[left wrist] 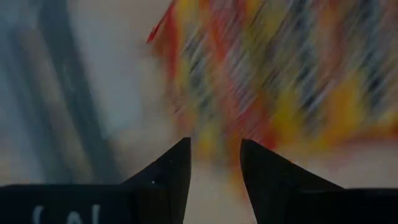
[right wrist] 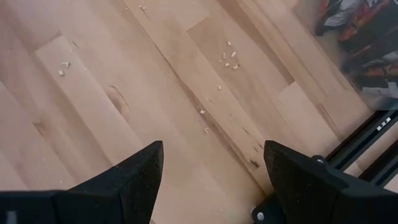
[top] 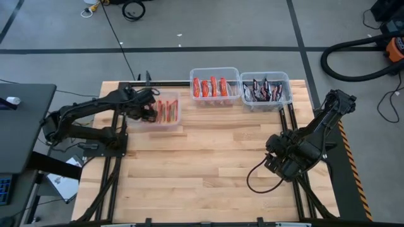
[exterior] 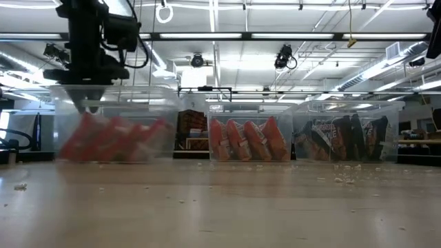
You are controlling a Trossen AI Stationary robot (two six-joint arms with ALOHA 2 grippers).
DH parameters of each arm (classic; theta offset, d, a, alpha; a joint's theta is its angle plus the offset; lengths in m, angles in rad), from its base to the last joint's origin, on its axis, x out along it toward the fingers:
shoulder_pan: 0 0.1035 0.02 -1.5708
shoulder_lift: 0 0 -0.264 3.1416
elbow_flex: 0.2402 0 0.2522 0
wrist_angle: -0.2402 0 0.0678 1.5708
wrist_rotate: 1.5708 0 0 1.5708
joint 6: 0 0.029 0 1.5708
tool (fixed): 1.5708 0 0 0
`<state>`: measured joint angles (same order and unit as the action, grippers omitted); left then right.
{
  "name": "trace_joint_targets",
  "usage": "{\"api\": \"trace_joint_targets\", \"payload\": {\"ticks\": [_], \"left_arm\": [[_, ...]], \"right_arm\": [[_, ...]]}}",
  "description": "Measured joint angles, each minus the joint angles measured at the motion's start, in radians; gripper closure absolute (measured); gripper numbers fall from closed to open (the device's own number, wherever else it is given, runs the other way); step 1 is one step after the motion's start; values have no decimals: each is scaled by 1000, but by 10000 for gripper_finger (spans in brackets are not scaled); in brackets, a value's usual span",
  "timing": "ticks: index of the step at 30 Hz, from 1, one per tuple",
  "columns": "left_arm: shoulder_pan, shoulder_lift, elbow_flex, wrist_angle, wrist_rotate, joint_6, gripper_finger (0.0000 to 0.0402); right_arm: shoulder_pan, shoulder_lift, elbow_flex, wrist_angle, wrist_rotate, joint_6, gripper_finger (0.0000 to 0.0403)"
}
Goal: Sort Maruchan noodles
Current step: Adjust the top left transparent bin
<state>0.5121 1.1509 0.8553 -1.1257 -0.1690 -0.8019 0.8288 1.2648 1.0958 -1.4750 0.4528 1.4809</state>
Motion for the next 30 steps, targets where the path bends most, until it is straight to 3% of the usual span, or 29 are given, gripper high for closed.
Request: {"api": "trace_joint_targets", "payload": {"ticks": [5,10,13,16,19,23,27,30], "left_arm": [[7,-18,63,31,-26,11,260],[-32,-21,254,-17,-17,-9,260],[-135,-22,355,-80,49,-93,260],[-311,-22,394,-133,148,-173,260],[-530,-17,395,-154,222,-267,260],[-743,50,387,-165,196,-453,260],[-773,104,280,-67,225,-552,260],[-724,119,163,13,268,-560,260]], "right_arm": [[0,0,0,0,-2,-23,119],[-1,0,0,1,-12,-26,120],[-2,0,0,8,-24,-26,120],[-1,0,0,24,-39,-26,120],[0,0,0,46,-60,-46,120],[12,0,0,63,-73,-92,120],[20,0,0,62,-88,-89,120],[28,0,0,62,-93,-53,120]]}}
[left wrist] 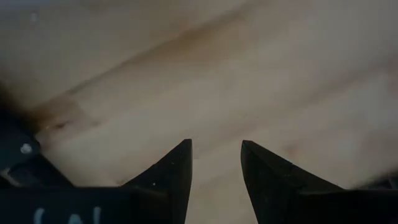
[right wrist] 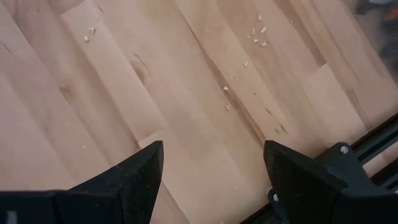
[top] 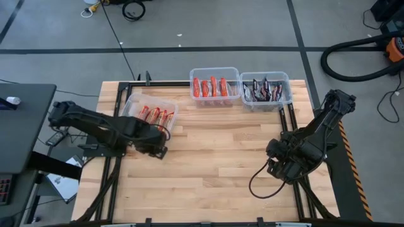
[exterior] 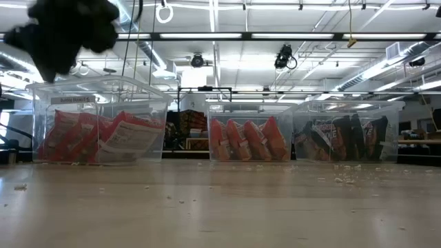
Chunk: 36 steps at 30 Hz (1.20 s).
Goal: Sort Maruchan noodles
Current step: Adjust the top left transparent bin
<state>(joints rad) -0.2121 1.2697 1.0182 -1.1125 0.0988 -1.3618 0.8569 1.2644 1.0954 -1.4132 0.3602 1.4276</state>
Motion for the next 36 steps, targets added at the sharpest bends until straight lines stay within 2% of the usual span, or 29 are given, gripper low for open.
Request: {"api": "trace_joint_targets", "payload": {"ticks": [3,7,13,17,21,26,31,36], "left_arm": [[67,-8,-76,13,-9,13,260],[176,-48,-114,4,-75,109,260],[421,-68,-155,30,-132,293,260],[577,-65,-186,189,-140,397,260],[692,-65,-197,358,-130,408,260],[737,-65,-196,498,-120,428,260],[767,-65,-196,561,-166,431,260],[700,-75,-184,743,-82,428,260]], "right_arm": [[9,0,0,2,-28,12,120],[4,0,0,11,-69,12,120],[-71,0,0,91,-81,-54,120],[-137,0,0,116,-78,-126,120],[-200,0,0,117,-82,-190,120],[-259,0,0,128,-91,-233,120],[-303,0,0,169,-91,-275,120],[-337,0,0,181,-91,-287,120]]}}
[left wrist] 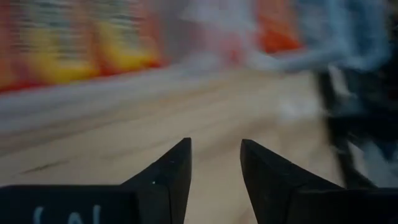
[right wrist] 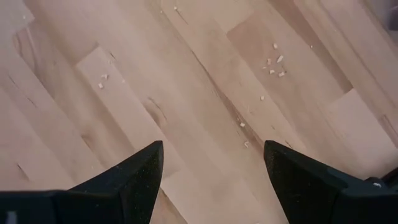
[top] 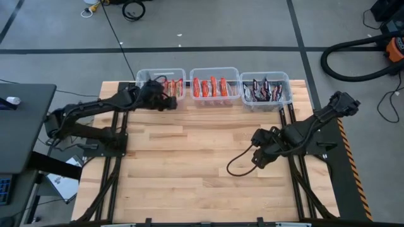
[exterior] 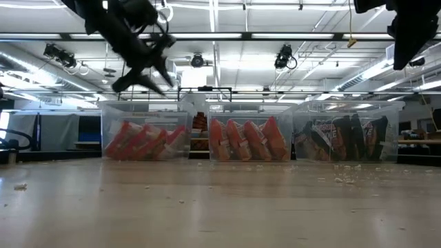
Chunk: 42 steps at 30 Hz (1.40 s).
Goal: Sort Maruchan noodles
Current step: Adjust the top left transparent bin, then return to Home Position
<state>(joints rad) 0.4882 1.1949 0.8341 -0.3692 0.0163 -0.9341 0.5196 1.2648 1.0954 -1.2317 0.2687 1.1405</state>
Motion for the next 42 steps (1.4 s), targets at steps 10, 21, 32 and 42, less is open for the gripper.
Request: {"api": "trace_joint_targets", "payload": {"ticks": [10,21,32,42], "left_arm": [[220,14,6,-20,-110,62,260],[419,14,6,-268,-178,260,260],[475,-67,6,-274,-278,182,260],[305,-376,-8,-173,-47,377,292]], "right_arm": [[-83,0,0,27,0,-57,120],[-152,0,0,90,0,-113,119],[-130,0,0,113,62,-157,120],[-84,-139,-228,435,115,-364,213]]}}
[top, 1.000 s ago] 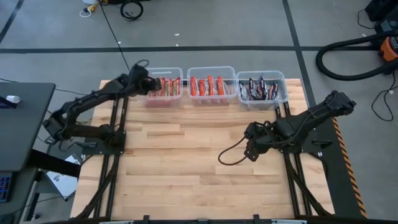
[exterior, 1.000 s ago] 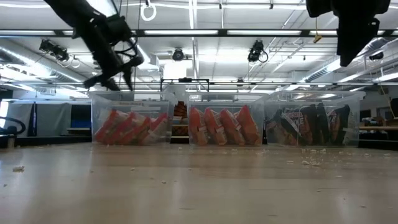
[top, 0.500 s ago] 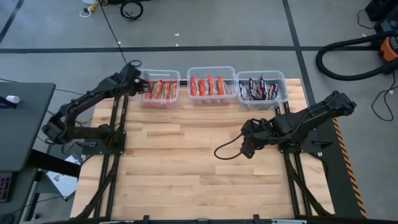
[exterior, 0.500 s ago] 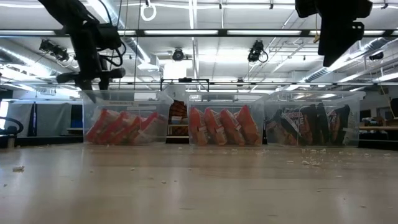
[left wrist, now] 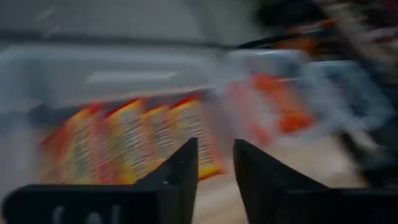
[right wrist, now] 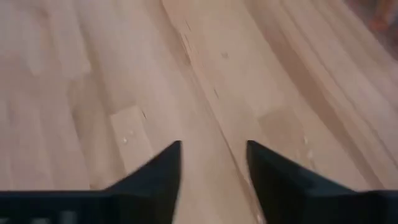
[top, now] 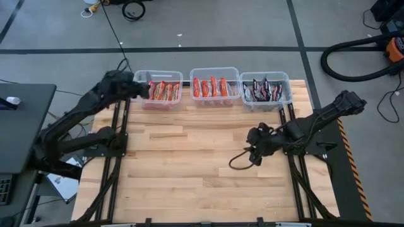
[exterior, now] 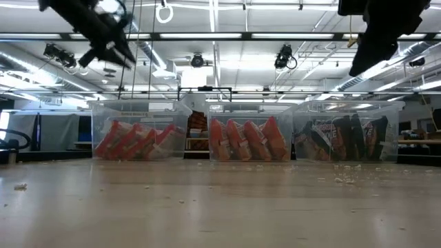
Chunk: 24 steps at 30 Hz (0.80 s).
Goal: Sort Maruchan noodles
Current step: Return to Home Position
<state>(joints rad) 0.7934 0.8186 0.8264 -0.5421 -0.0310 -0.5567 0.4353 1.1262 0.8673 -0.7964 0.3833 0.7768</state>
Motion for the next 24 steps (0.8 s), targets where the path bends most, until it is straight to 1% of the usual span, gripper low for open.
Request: {"api": "trace_joint_targets", "payload": {"ticks": [3,5,6,7,10,12,14,15,18,19,20,21,23,24], "left_arm": [[-87,-121,-40,100,53,19,339],[-152,-201,-79,160,61,17,378],[-182,-241,-102,184,60,14,389],[-211,-278,-125,205,60,10,392],[-278,-377,-175,180,41,19,391],[-302,-424,-184,110,29,65,391],[-317,-455,-184,33,27,89,391],[-322,-467,-184,6,31,67,391],[-332,-482,-184,-33,40,-79,390],[-334,-481,-184,-31,37,-109,390],[-336,-480,-186,-24,36,-102,390],[-340,-480,-196,9,38,-68,390],[-357,-481,-242,134,98,30,390],[-369,-486,-273,205,135,81,390]], "right_arm": [[-23,-95,-71,109,-6,-106,294],[-48,-160,-99,149,-26,-182,354],[-62,-196,-112,161,-37,-217,377],[-77,-234,-125,171,-50,-251,389],[-124,-357,-165,189,-112,-316,387],[-149,-452,-201,211,-145,-336,390],[-160,-545,-230,206,-149,-322,395],[-163,-588,-240,195,-148,-301,396],[-164,-702,-266,120,-124,-299,393],[-164,-730,-273,92,-121,-301,389],[-164,-757,-276,71,-134,-286,382],[-164,-781,-281,60,-155,-247,376],[-164,-820,-296,88,-169,-190,366],[-164,-832,-311,127,-162,-219,362]]}}
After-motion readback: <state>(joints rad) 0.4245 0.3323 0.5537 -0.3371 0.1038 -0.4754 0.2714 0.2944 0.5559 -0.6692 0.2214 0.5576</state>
